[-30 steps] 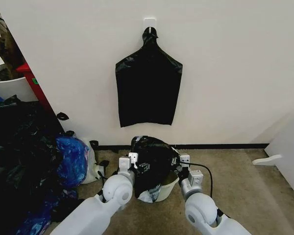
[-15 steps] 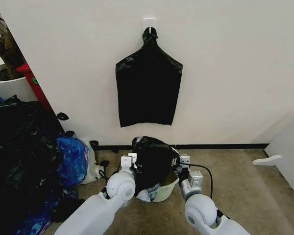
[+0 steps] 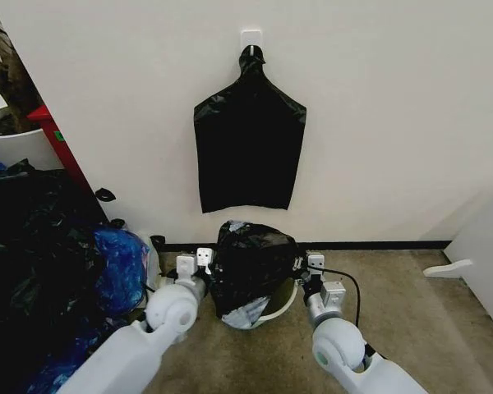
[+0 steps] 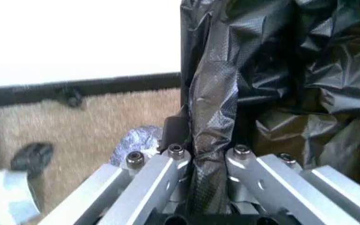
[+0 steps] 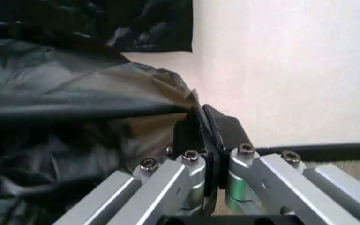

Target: Place the garbage bag over the trash bin.

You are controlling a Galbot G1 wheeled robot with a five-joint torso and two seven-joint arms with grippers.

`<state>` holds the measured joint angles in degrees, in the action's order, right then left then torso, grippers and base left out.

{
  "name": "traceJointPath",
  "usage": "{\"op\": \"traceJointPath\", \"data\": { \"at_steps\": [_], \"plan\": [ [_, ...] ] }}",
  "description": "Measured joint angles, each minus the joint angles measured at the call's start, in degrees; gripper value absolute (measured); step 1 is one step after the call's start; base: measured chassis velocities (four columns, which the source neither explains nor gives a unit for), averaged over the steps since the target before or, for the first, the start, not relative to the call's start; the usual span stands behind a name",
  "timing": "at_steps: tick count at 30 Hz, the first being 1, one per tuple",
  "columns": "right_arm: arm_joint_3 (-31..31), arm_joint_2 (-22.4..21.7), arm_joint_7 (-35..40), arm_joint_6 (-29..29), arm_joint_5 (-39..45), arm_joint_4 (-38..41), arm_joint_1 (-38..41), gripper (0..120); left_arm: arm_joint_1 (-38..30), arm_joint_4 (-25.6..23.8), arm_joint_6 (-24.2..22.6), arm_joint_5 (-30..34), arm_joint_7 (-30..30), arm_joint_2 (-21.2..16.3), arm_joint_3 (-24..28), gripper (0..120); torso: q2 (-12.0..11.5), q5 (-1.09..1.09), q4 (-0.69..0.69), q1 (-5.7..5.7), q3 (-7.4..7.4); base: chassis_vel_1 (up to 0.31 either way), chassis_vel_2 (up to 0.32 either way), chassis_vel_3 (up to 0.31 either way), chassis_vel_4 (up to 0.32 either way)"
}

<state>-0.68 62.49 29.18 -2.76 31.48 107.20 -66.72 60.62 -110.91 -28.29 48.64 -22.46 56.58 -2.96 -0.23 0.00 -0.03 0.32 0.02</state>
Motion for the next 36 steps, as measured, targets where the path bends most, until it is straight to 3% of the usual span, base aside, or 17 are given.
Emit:
{"op": "traceJointPath", "data": {
  "at_steps": [14, 27, 28, 32, 36],
  "plan": [
    [1.0, -1.8, 1.9, -4.4, 8.3, 0.9, -1.7, 0, 3.8, 0.8, 13.0, -9.7, 18.1, -3.3, -4.1, 4, 0.0, 0.00, 0.00, 0.00, -0.01, 0.000, 0.000, 0.000, 0.000],
    [-4.4, -7.1, -0.6, -6.2, -0.2, 4.7, -7.2, 0, -2.4, 3.4, 13.2, -6.6, 15.9, -3.7, -3.9, 4, 0.0, 0.00, 0.00, 0.00, -0.01, 0.000, 0.000, 0.000, 0.000],
    [-4.8, -8.0, -1.0, -6.3, -2.4, 5.0, -7.5, 5, -3.5, 4.0, 13.1, -6.5, 15.9, -4.2, -3.5, 4, 0.0, 0.02, 0.00, 0.00, -0.01, 0.000, 0.000, 0.000, 0.000],
    [-5.1, -10.2, -3.4, -3.9, -9.4, 3.8, -7.7, 17, -5.1, 5.3, 12.9, -6.5, 16.7, -5.0, -2.8, 4, 0.0, 0.00, 0.00, 0.00, -0.01, 0.000, 0.000, 0.000, 0.000],
    [-3.8, -12.6, -11.3, 9.9, -22.7, -3.1, -6.8, 34, -6.0, 6.4, 13.1, -6.9, 17.5, -6.3, -2.6, 4, 0.0, 0.01, 0.00, 0.00, -0.01, 0.000, 0.000, 0.000, 0.000]
  ]
}}
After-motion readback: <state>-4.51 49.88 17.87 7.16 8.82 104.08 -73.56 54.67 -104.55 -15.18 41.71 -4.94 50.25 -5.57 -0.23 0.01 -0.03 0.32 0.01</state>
